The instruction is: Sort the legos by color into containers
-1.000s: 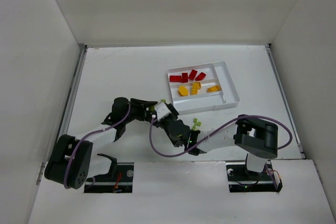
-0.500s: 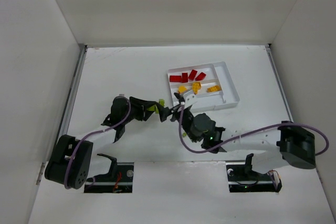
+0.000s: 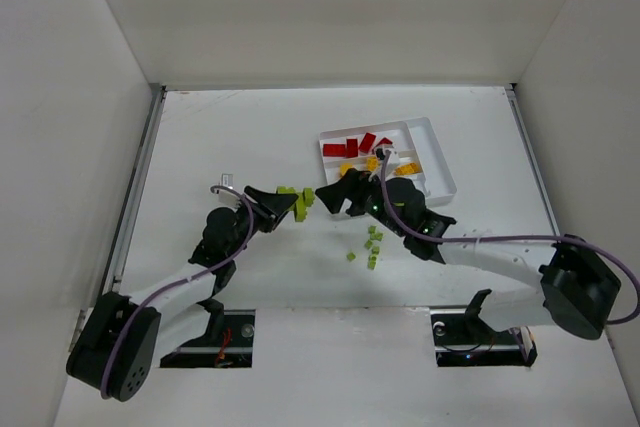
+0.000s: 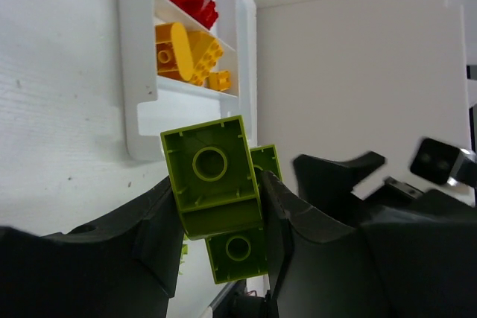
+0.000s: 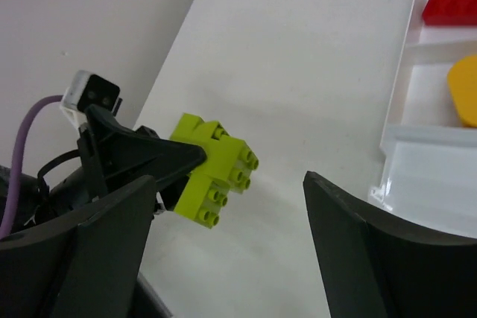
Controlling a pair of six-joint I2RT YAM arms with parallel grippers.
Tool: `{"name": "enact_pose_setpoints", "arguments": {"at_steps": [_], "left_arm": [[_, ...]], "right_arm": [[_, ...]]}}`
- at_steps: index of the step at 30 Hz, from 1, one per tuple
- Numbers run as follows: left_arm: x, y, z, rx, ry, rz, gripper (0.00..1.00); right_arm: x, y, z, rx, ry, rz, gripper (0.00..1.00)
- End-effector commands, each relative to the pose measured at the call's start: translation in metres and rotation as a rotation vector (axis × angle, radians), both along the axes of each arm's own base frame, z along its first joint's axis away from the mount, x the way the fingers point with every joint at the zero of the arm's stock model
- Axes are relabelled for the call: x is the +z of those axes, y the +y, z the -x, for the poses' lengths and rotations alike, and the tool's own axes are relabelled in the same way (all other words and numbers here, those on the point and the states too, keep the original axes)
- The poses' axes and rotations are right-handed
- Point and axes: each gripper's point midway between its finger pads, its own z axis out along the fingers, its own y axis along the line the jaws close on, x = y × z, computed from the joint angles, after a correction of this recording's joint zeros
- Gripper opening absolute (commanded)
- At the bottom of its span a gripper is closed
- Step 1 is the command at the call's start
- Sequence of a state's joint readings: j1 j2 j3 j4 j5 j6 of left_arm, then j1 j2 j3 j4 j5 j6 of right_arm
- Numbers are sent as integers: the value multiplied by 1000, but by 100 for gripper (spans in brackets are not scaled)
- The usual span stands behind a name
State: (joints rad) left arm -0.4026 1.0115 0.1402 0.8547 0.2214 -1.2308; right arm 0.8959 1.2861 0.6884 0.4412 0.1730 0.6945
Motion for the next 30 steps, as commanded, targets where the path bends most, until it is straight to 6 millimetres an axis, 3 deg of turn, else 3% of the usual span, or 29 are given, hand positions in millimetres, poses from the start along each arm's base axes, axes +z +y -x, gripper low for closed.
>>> {"name": "enact_pose_setpoints", "arguments": {"at_steps": [1,5,9,14,20,24,30], "left_arm": [[36,-2,2,3,-204,2,11],[45,-9,9,-21,-234,30,11],[54,-13,16,-38,-247,78,11],[56,-14,20,-44,-252,93,10],[53,-17,23,-54,-245,93,10],[54,-17,24,-54,-248,95,10],[52,-14,24,-48,-247,93,10]], "right_arm": [[-9,22,18,134,159,-131,87],[4,36,25,207,154,-252,92],[7,37,15,220,165,-326,92],[12,34,15,241,159,-394,82],[-1,33,10,218,176,-367,67],[-2,37,10,234,190,-370,66],[3,31,5,200,170,-382,45]]}}
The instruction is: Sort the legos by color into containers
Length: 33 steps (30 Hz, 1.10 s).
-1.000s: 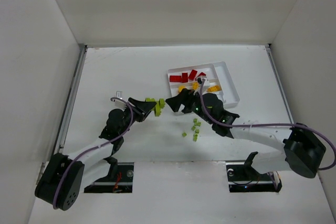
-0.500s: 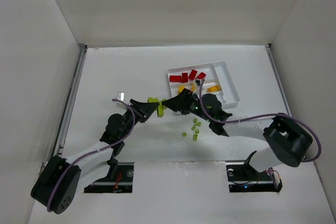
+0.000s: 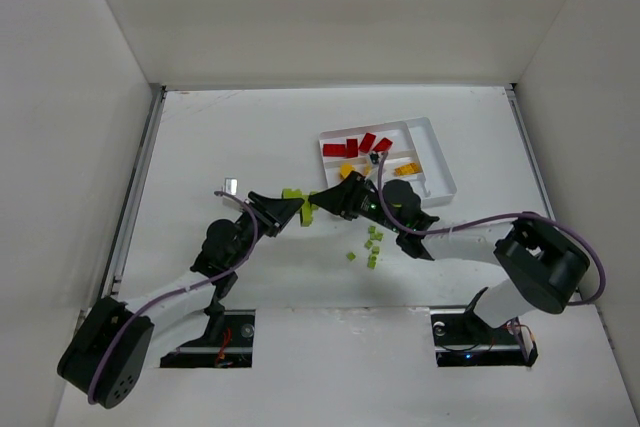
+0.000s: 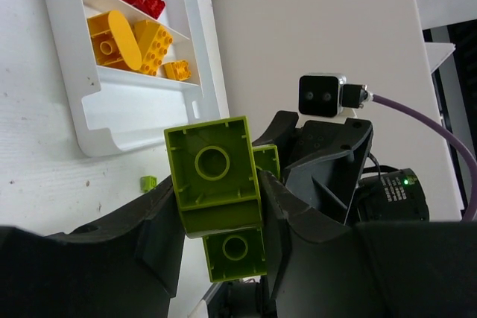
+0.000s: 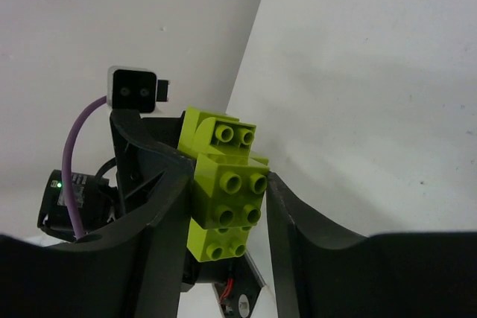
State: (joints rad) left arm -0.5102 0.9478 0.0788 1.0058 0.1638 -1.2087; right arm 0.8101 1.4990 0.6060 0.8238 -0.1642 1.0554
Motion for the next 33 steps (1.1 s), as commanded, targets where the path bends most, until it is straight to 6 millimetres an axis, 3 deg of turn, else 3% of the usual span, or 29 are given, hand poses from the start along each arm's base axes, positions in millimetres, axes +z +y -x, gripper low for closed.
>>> {"name": "enact_pose_setpoints", "arguments": {"at_steps": [1,5,12,15,19,24,28,33], "left_arm": [[24,3,3,3,-90,52,10],[25,7,4,10,-92,64,10],[32,14,3,22,-101,92,10],[35,15,2,23,-105,97,10],[31,14,1,20,-92,89,10],[31,9,0,15,-86,81,10],[31,3,-1,8,-83,77,11],[32,-3,-1,0,-87,72,11]], "right_arm": [[24,-5,-7,-32,-64,-61,43],[23,-16,-15,-68,-64,-55,38],[17,-25,-21,-88,-51,-43,38],[14,-39,-29,-132,-65,-7,38],[-8,-67,-45,-239,-48,145,38],[-50,-112,-69,-453,-46,493,39],[-66,-119,-74,-489,-55,635,40],[-67,-116,-80,-497,-64,654,42]]}}
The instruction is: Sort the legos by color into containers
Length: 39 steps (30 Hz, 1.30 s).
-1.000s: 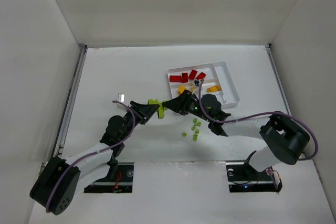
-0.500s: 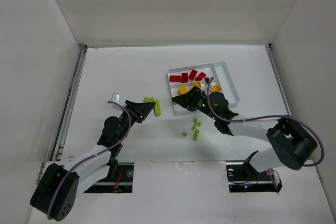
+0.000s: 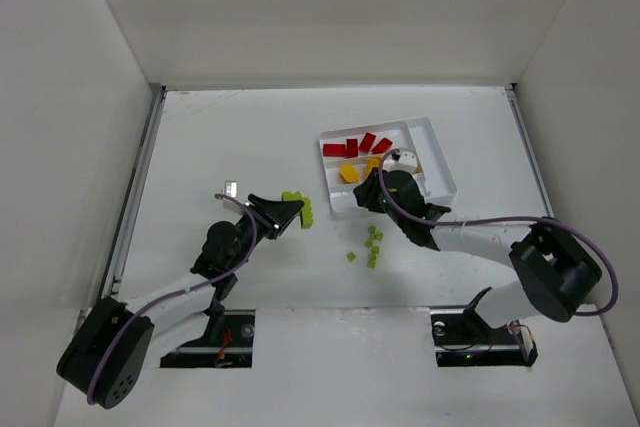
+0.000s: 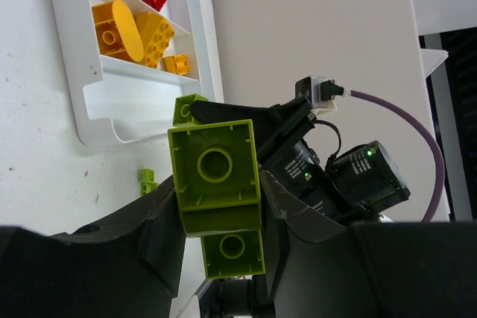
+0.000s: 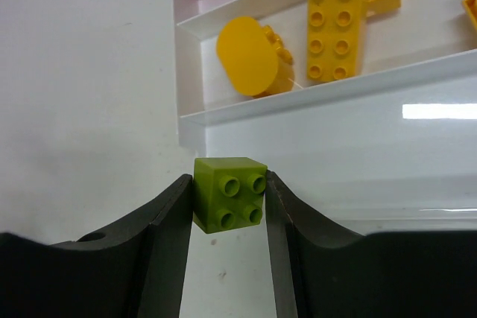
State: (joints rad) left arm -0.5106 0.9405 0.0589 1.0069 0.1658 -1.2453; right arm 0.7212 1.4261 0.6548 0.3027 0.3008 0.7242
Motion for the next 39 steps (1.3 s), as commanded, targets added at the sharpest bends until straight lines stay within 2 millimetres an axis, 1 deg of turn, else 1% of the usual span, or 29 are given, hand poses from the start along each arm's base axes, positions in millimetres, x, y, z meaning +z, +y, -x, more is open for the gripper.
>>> {"name": "enact_pose_setpoints", "arguments": {"at_steps": [1,4,10,12,14,16,17,19,20,24,26,27,29,31,34,38,39], "left_arm": [[36,-4,-4,5,-118,46,12],[35,-7,-5,8,-118,39,12],[29,-9,-8,28,-107,26,12],[30,-11,-9,28,-110,29,12],[30,-12,-9,28,-110,31,12],[30,-12,-11,34,-106,34,12],[30,-12,-11,36,-106,35,12],[30,-12,-13,42,-101,35,12],[29,-12,-13,45,-98,35,12],[29,-6,-19,75,-91,44,12],[30,0,-24,107,-91,47,13],[28,2,-26,119,-84,44,13],[26,1,-29,127,-73,44,13],[25,-4,-29,114,-70,43,13],[26,-8,-28,107,-76,50,13],[27,-10,-26,99,-75,56,13],[27,-11,-25,97,-76,57,13]], "right_arm": [[12,-3,-15,-38,-49,65,42],[8,2,-17,-36,-45,78,47],[4,7,-23,-50,-46,97,49],[4,7,-23,-49,-44,101,53],[4,6,-21,-50,-47,95,64],[11,4,-18,-50,-60,81,72],[17,3,-17,-51,-71,71,73],[29,2,-11,-36,-87,44,74],[38,5,-5,-12,-103,16,73],[81,29,30,150,-196,-146,73],[98,44,48,231,-229,-232,76],[104,55,59,277,-226,-281,80],[108,78,78,373,-213,-331,85],[110,98,93,459,-200,-356,87],[113,120,107,533,-200,-361,89],[106,128,103,530,-182,-335,89],[106,129,102,530,-181,-334,88]]}}
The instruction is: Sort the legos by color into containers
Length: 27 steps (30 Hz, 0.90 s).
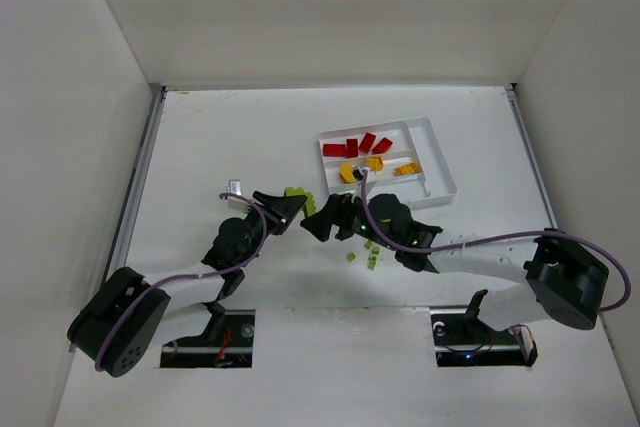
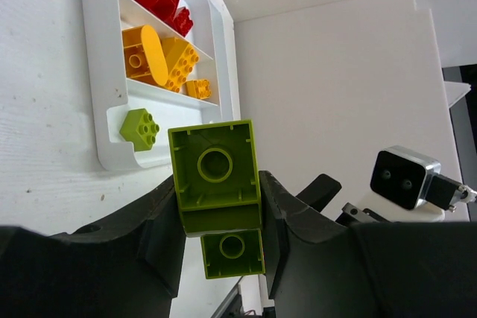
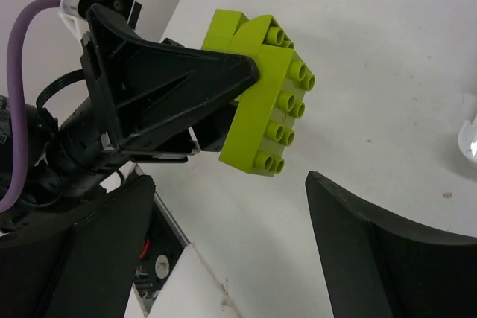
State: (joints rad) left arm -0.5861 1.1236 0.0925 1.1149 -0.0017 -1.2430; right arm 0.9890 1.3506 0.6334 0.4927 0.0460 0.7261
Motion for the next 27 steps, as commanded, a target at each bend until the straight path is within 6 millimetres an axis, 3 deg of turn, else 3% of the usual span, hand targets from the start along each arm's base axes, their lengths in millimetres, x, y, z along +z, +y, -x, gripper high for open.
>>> {"name": "enact_pose_setpoints", "arguments": {"at_steps": [1,13,22,27], "left_arm": [[42,-5,-5,4,-111,80,13],[42,-14,-1,-30,-105,81,13],[43,-15,1,-47,-100,90,12],[38,-15,1,-53,-84,83,12]], "right_arm": [[42,16,-6,20,-61,-106,86],[20,20,-23,-3,-28,-39,54],[5,1,-42,-78,-22,24,39],[4,-28,-59,-188,-37,61,32]]}}
